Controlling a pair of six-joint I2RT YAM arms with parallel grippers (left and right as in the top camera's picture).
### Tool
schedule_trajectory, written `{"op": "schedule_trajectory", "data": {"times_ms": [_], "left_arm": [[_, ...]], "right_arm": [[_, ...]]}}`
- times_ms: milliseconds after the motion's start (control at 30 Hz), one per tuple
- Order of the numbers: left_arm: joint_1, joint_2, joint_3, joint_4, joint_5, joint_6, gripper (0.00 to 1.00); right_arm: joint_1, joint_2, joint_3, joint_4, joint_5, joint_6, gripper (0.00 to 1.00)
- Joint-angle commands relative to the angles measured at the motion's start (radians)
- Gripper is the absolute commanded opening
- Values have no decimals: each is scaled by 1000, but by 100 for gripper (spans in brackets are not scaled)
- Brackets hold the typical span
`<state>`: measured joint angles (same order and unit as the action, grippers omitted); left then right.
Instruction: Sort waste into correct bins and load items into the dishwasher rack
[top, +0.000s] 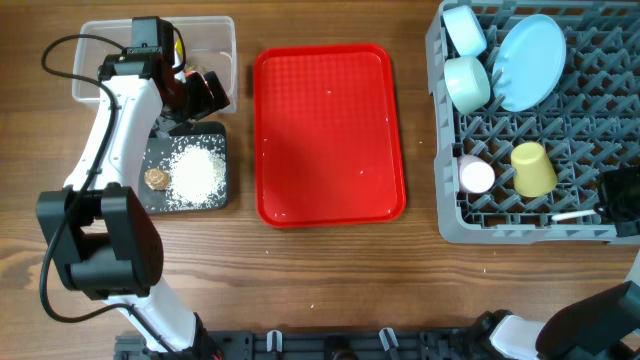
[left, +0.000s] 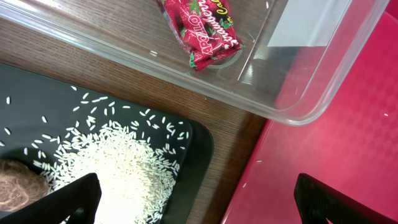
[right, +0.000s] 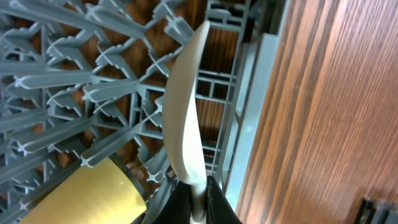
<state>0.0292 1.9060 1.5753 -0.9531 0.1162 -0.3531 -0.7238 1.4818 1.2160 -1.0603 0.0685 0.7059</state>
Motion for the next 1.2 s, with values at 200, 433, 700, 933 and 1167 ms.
{"op": "schedule_trajectory", "data": {"times_ms": [200, 433, 700, 933, 1167], "left_arm": [[1, 13, -7, 1, -13, 2, 100], [1, 13, -7, 2, -13, 2, 100], [1, 13, -7, 2, -13, 2, 100], [1, 13, -7, 2, -13, 2, 100], [1, 13, -7, 2, -13, 2, 100]], "right_arm": [[-4, 1, -16, 53, -25, 87, 5], [-4, 1, -34, 55, -26, 62, 36], [225, -159, 203, 8, -196, -499, 78], [772, -399, 282, -53, -227, -582, 100], [822, -359, 281, -92, -221, -576, 100]]}}
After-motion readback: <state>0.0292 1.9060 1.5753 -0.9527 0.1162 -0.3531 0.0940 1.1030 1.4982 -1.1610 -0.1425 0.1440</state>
